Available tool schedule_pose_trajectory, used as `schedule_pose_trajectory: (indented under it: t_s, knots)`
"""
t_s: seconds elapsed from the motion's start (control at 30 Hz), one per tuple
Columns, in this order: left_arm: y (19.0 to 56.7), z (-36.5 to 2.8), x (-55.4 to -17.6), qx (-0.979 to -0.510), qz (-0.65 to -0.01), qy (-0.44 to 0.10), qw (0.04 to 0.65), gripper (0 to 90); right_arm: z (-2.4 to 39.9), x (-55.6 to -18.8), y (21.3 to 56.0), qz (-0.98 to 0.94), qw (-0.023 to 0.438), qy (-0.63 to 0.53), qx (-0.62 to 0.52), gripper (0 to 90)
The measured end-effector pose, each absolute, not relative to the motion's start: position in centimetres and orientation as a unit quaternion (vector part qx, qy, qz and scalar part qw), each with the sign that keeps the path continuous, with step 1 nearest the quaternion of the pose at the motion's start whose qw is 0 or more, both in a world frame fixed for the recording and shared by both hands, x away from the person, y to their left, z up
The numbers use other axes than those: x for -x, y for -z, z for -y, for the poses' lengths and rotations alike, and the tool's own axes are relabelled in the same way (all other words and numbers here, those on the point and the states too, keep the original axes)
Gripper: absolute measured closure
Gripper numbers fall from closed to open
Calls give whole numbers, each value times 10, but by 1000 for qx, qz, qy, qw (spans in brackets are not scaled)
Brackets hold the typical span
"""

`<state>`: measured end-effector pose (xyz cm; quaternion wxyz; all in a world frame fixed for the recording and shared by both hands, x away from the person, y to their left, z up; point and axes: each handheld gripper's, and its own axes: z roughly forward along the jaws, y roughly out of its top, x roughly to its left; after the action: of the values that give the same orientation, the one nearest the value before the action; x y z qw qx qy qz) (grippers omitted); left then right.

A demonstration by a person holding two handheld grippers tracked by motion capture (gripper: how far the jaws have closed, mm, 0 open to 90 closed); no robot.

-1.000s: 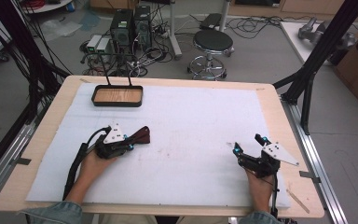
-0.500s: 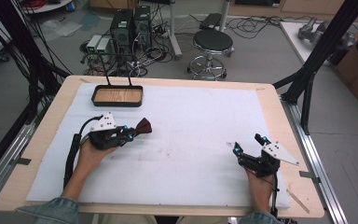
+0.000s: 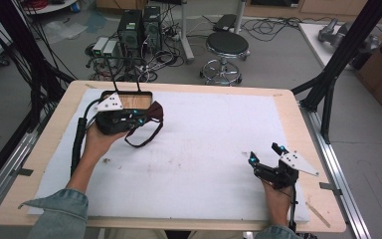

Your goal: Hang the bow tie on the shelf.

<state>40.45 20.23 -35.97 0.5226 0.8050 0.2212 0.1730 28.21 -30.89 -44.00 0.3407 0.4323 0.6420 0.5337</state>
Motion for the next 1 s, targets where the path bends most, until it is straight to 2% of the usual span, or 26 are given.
schedule_pose_trajectory:
  t_s: [0.33,1.0]
  knots:
    - [331,-204,-439,-785,-243,-187,538,772,309,-283,440,-642,341,-534,-433,110]
    - [317,-197,-489,-747,-289,-230,553,772,309,-282,440,-641,334,-536,-437,110]
